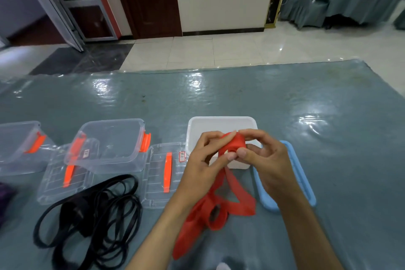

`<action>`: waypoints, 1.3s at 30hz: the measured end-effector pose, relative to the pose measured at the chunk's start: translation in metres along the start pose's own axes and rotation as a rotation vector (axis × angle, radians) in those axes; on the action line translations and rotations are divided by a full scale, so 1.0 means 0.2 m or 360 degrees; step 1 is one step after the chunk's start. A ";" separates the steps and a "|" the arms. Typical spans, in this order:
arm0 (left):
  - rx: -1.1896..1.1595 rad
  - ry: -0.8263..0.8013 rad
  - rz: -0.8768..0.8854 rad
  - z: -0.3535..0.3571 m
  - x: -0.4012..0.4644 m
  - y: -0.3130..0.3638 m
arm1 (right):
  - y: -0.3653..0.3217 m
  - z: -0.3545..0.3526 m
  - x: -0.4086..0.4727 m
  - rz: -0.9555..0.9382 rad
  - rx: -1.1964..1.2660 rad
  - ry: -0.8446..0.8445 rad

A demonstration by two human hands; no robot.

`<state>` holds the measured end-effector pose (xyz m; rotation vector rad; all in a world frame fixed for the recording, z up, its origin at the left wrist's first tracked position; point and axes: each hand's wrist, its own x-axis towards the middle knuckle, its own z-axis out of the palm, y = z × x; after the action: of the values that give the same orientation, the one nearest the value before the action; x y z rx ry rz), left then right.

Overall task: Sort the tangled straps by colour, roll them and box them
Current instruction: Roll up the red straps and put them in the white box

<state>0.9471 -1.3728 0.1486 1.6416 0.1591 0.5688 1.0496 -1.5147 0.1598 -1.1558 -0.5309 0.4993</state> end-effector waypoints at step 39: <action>-0.0084 0.0384 0.0113 -0.03 0.02 0.16 | -0.09 0.33 -0.01 -0.0106 0.0162 0.0436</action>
<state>0.9413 -1.3717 0.1808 1.5290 0.2614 0.8187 1.0078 -1.4739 0.1967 -1.0846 -0.3019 0.3006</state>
